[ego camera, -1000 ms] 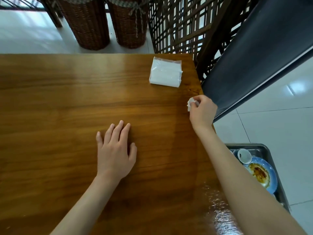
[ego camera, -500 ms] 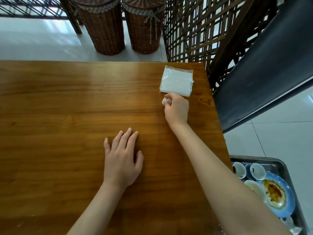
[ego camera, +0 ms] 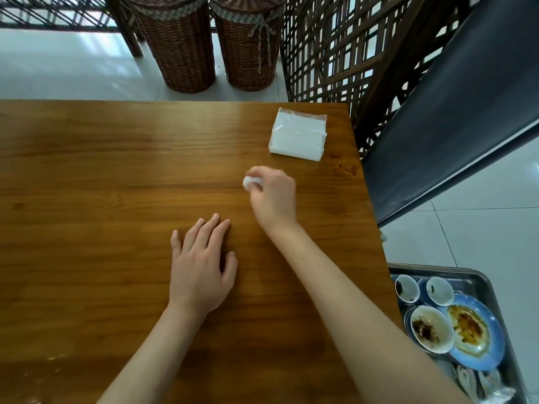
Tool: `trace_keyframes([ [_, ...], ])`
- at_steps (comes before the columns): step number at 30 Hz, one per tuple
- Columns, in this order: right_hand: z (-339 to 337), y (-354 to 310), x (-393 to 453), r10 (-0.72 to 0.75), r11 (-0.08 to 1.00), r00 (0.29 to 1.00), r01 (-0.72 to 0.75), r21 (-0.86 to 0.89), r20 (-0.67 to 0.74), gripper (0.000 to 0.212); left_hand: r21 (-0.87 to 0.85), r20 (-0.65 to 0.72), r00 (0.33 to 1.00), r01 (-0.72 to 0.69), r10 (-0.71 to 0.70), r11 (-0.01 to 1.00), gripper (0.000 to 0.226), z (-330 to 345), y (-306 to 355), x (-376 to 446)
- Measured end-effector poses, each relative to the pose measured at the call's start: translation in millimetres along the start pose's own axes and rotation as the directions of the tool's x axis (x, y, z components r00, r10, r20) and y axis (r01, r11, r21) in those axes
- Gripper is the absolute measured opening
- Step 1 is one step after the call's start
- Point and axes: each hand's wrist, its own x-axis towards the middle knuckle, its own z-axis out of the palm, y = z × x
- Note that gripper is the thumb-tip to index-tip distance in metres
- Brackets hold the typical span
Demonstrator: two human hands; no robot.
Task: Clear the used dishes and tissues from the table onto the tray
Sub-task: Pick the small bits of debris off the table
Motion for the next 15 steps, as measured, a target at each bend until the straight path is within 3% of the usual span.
trace_keyframes([
  [2,-27,19,1,0.112,0.993,0.986,-0.108,0.039,-0.126,0.018,0.005,0.003,1.0,0.005,-0.005,1.0,0.053,1,0,0],
  [6,-62,62,-4,0.233,0.966,0.953,-0.25,-0.07,-0.194,0.021,0.0,0.002,1.0,0.009,-0.009,1.0,0.053,1,0,0],
  [15,-56,66,-15,0.1,0.955,0.993,-0.115,-0.275,-0.069,0.016,0.0,-0.005,1.0,0.01,-0.01,1.0,0.053,3,-1,0],
])
